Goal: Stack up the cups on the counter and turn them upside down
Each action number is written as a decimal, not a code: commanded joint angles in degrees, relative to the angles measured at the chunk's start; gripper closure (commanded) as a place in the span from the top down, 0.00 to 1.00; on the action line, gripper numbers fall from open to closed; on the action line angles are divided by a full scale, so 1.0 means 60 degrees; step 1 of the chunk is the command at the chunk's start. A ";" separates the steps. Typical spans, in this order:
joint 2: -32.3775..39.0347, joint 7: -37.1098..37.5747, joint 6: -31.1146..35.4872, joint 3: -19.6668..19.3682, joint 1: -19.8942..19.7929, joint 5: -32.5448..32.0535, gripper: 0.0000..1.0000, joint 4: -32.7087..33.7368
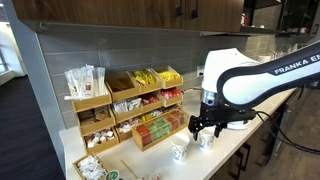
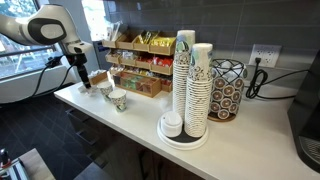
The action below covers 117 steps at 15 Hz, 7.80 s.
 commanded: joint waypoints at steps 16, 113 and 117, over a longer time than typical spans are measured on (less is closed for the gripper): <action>0.2338 0.3241 0.1828 -0.0277 0.0046 0.1279 1.00 0.0923; 0.3055 0.5394 0.0719 -0.0876 -0.0577 -0.0193 1.00 0.1240; 0.3276 0.5368 0.0707 -0.0866 -0.0318 -0.0138 1.00 0.1442</action>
